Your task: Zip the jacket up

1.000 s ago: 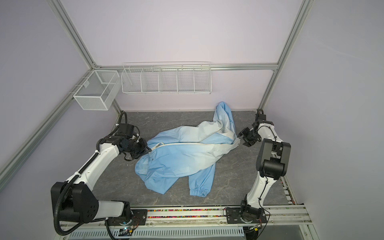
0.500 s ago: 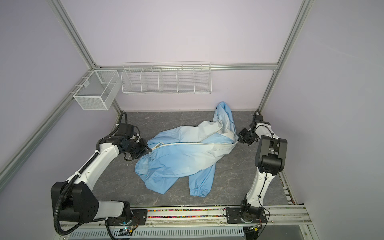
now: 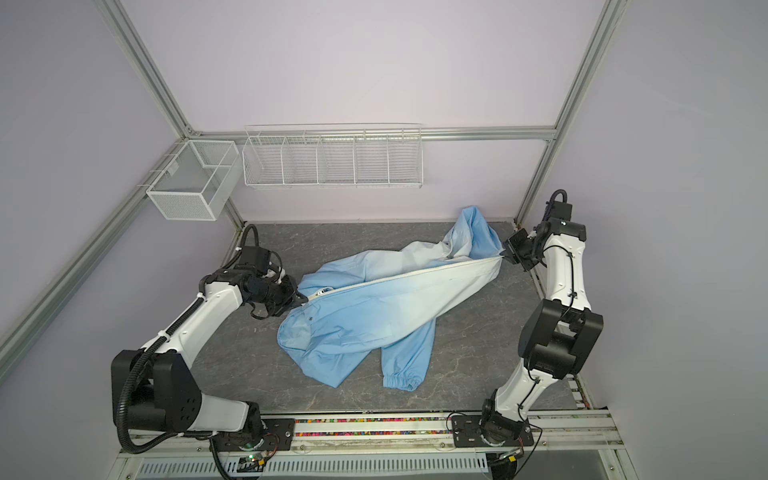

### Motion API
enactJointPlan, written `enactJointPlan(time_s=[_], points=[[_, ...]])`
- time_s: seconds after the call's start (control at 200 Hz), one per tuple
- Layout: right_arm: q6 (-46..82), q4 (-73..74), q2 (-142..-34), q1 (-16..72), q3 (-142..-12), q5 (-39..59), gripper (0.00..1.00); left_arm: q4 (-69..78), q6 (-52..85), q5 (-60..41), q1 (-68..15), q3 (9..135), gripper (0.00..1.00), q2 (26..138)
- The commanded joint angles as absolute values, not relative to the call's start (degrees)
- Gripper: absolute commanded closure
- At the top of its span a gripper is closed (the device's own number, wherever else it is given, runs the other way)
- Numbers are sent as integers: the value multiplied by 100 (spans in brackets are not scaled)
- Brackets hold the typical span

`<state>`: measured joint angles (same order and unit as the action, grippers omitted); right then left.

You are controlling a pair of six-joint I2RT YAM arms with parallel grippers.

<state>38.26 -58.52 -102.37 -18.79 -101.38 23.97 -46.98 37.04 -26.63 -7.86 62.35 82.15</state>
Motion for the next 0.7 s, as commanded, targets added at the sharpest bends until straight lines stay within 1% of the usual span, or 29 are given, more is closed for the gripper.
enactJointPlan(time_s=[0.0,0.085,0.19,0.365,0.42,0.475,0.57,0.695], points=[[4213,-5356,-10523,-1654,-10805,2435,93,-4823,3548,-2320,-660,6215,100,8240],[4314,-5440,-11047,-1360,-11511,2419,93,-4887,3491,-2328,-660,6180,100,8177],[4353,-5922,-11872,-1052,-12399,2233,93,-4956,3454,-2346,-659,6097,100,8048],[4333,-6236,-13041,-770,-13140,2059,92,-4931,3506,-2552,-659,5895,100,7755],[4278,-6436,-13396,-724,-13331,2030,86,-4945,3522,-2584,-662,5834,100,7645],[4200,-6483,-13687,-666,-13392,2045,74,-4963,3534,-2584,-659,5778,100,7542],[4060,-6586,-14024,-591,-13425,2101,56,-4966,3538,-2643,-664,5674,100,7438],[3860,-6689,-14137,-562,-13410,2056,47,-4950,3532,-2714,-651,5582,100,7406]])
